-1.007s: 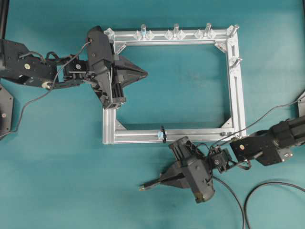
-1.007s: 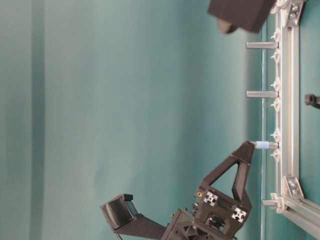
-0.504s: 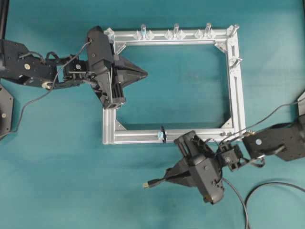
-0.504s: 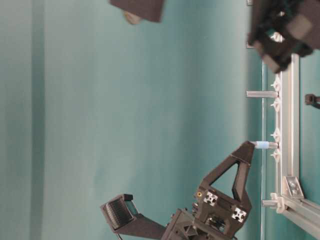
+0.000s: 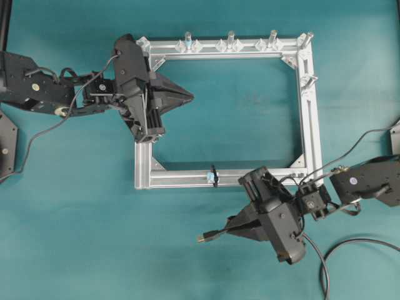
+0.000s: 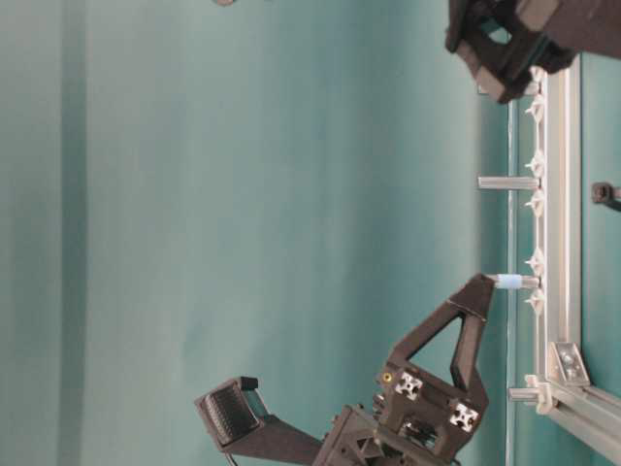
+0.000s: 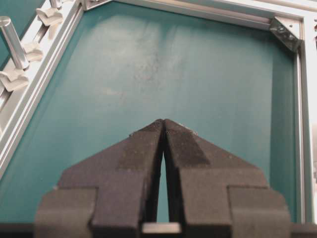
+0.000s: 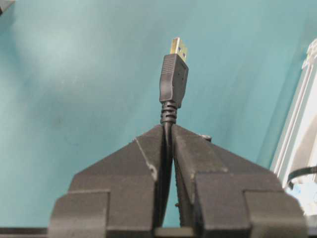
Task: Insert the wire through the string loop located in the center.
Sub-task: 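Lift the cable with the right gripper and carry it toward the frame's bottom rail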
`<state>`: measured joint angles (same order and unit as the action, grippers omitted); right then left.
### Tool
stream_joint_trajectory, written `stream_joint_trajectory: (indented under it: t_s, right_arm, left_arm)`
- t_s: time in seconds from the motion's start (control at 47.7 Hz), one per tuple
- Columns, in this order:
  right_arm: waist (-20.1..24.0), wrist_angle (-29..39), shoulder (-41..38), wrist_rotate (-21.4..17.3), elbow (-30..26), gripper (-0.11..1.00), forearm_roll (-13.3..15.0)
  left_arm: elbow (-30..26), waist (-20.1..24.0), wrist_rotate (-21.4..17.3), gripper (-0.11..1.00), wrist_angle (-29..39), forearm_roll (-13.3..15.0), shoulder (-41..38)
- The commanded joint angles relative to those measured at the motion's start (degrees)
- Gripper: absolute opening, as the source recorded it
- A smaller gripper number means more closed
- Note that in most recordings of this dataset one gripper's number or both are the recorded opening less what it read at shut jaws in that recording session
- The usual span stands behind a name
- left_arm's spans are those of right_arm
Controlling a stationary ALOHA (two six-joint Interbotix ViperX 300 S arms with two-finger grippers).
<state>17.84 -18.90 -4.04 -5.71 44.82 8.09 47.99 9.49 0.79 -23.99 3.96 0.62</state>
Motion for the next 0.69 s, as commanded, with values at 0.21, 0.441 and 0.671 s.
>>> stream_joint_trajectory:
  t_s: [0.21,0.441,0.671]
  right_arm:
    - [-0.09,-0.53,2.99,0.00,1.93,0.07,0.09]
    - [-1.93,-0.53,7.12,0.00,6.86,0.07,0.09]
    - [-5.63,-0.53,12.04,0.00,11.51,0.07,0.09]
  left_arm:
    - [-0.79,-0.09,0.44,0.00,-0.26,-0.09,1.49]
    - [-0.79,-0.09,0.44,0.00,-0.26,-0.09,1.41]
    - [-0.79,-0.09,0.44,0.00,-0.26,-0.09,1.49]
